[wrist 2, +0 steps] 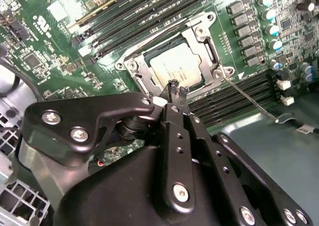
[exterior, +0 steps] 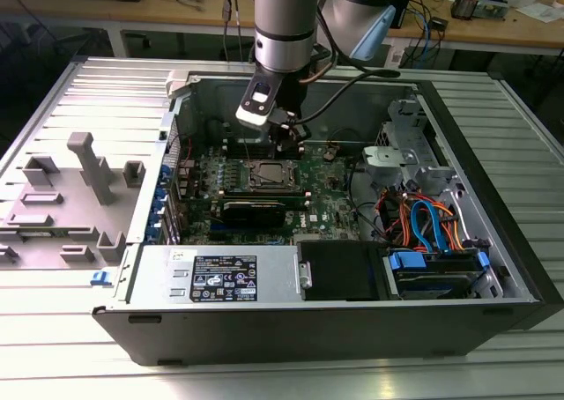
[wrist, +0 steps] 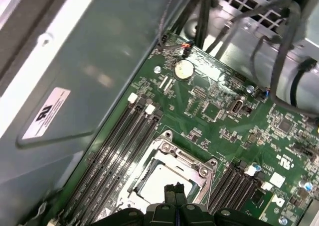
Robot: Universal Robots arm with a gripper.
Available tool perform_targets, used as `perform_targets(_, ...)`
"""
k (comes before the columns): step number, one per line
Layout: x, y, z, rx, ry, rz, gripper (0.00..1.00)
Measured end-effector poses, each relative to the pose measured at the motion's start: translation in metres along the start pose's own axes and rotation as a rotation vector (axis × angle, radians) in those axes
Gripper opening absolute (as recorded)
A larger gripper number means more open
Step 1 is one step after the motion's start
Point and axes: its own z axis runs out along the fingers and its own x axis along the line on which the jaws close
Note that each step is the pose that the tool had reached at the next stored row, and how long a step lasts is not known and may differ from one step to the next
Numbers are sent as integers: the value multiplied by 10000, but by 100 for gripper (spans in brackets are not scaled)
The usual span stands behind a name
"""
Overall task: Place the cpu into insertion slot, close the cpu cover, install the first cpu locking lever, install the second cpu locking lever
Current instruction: 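Install the first cpu locking lever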
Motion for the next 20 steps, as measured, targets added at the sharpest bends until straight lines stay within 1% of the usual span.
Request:
perform_targets(3,0,1,-46,-3,3,-100,11)
perform_targets(4,0,2,-69,-4,5,-225,11)
perform_targets(5,0,3,-70,-10,11,-521,11)
perform_targets(9,0,2,-71,-15,23,-1253,11)
perform_targets(13,0,2,-72,-23,37,-2069,11)
perform_targets(14,0,2,-72,-26,42,-2380,11)
perform_targets(16,0,2,-71,-31,49,-2740,11)
perform_targets(17,0,2,-72,-35,56,-3149,11)
perform_targets(20,0,2,-71,-43,68,-3846,11)
